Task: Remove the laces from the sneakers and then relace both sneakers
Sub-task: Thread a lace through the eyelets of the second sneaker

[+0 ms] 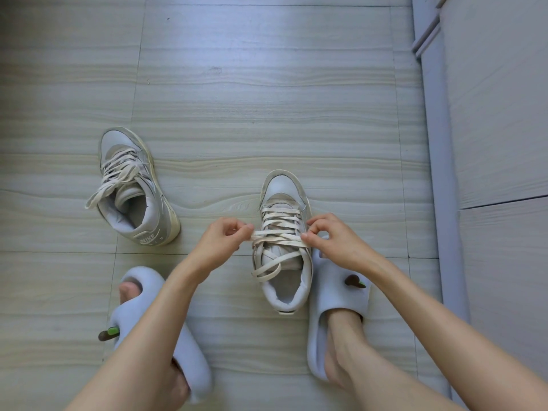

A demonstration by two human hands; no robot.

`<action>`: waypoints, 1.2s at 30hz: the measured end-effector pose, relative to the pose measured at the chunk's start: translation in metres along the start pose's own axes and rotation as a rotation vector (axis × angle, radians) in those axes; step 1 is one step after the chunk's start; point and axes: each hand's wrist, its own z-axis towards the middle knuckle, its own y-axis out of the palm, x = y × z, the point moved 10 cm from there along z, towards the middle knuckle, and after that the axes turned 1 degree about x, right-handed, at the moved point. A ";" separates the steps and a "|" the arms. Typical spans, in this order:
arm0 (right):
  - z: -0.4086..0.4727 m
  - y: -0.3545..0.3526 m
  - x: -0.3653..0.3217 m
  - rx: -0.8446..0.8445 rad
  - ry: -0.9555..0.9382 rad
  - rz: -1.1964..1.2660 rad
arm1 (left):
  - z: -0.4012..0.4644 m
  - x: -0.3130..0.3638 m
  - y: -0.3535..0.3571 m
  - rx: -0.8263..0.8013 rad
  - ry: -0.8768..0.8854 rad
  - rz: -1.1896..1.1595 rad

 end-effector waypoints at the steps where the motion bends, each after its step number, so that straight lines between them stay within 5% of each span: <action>1: 0.000 0.000 0.001 0.003 0.000 0.004 | 0.000 0.000 0.000 0.002 0.007 0.023; 10: 0.003 -0.004 0.000 0.024 -0.015 -0.009 | -0.001 0.007 0.006 0.041 0.013 0.071; 16: -0.008 -0.023 -0.005 0.223 -0.086 0.070 | -0.010 -0.003 -0.013 0.205 0.006 0.003; 22: -0.014 0.011 -0.036 0.135 -0.315 -0.418 | -0.008 0.005 0.015 0.180 0.017 0.099; 26: -0.015 0.008 -0.033 0.135 -0.312 -0.472 | -0.006 0.008 0.017 0.208 0.038 0.147; 31: -0.009 0.014 -0.034 0.106 -0.285 -0.436 | -0.029 0.045 0.018 0.315 0.443 0.436; 36: -0.006 0.017 -0.035 0.089 -0.266 -0.381 | -0.020 0.038 0.032 0.259 0.383 0.726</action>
